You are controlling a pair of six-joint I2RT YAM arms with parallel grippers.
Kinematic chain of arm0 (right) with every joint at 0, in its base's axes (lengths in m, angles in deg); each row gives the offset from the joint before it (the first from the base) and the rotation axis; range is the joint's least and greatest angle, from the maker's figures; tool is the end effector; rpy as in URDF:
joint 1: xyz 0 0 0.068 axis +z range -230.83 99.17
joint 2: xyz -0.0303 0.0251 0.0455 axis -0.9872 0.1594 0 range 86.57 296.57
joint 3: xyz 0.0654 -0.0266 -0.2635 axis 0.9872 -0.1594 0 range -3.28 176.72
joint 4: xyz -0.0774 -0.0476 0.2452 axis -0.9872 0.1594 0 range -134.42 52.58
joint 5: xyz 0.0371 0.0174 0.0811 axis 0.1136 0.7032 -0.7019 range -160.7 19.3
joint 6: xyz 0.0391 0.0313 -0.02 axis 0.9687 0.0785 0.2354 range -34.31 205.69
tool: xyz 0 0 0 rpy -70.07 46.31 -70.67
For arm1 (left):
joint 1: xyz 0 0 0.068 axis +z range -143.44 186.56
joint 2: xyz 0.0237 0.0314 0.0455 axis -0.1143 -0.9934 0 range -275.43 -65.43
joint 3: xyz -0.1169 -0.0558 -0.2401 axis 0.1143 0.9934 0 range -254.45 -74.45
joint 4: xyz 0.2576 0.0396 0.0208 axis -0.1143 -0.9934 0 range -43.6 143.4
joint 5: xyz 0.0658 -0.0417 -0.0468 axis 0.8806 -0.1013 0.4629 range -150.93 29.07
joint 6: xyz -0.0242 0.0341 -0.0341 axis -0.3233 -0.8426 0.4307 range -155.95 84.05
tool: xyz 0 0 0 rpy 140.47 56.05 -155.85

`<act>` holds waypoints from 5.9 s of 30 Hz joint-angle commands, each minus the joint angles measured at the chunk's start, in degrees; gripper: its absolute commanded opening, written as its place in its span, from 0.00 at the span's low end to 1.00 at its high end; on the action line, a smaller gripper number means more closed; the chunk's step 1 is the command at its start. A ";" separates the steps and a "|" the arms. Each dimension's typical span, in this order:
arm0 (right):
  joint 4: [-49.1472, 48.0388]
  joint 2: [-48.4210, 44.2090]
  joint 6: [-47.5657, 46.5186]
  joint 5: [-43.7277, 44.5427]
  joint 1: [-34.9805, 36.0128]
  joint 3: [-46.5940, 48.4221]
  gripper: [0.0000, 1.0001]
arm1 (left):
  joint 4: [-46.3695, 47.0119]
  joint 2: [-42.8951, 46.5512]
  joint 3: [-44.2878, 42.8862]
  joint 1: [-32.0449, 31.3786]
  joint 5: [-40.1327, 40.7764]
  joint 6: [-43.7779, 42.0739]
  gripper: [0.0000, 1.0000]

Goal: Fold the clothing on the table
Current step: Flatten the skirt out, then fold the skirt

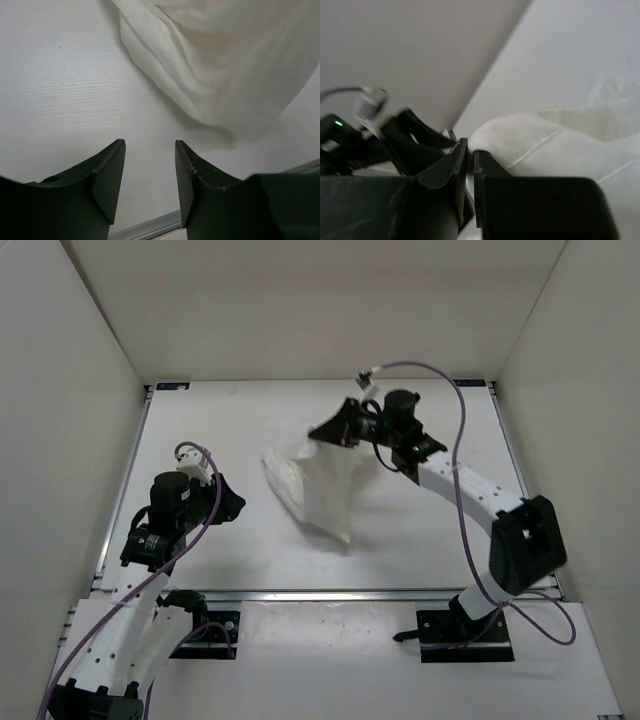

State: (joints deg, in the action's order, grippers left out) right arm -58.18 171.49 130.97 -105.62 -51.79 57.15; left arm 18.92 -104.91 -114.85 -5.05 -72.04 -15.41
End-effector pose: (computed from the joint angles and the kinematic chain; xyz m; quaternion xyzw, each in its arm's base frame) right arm 0.2924 0.1858 0.3102 -0.0857 0.7543 0.5517 0.3454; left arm 0.1464 -0.0371 0.2850 -0.0226 0.8779 -0.2123 0.4286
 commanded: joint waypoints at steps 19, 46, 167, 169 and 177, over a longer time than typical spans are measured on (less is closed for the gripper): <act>13.58 -36.74 0.96 19.26 -18.23 -36.41 0.00 | 5.56 -6.74 4.63 -4.10 -4.88 4.25 0.75; 17.45 -49.07 -4.67 20.50 -23.15 -46.18 0.00 | 36.68 -52.43 -7.49 -26.87 0.22 22.71 0.79; 20.43 2.79 -25.33 24.64 -7.86 -17.63 0.00 | 39.75 -41.55 9.91 -10.88 2.76 15.77 0.00; 24.11 1.39 -25.33 24.37 -7.42 -16.83 0.00 | 37.66 -38.75 9.73 -11.67 3.64 15.42 0.00; 43.35 -16.52 -25.77 20.50 -5.84 -14.54 0.00 | 16.05 -19.51 7.36 -13.26 6.19 10.75 0.00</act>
State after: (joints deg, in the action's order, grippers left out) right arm -24.08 161.22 106.16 -84.09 -58.61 39.66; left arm 44.69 -130.42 -104.69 -17.40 -68.11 -2.06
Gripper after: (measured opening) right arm 0.052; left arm 0.023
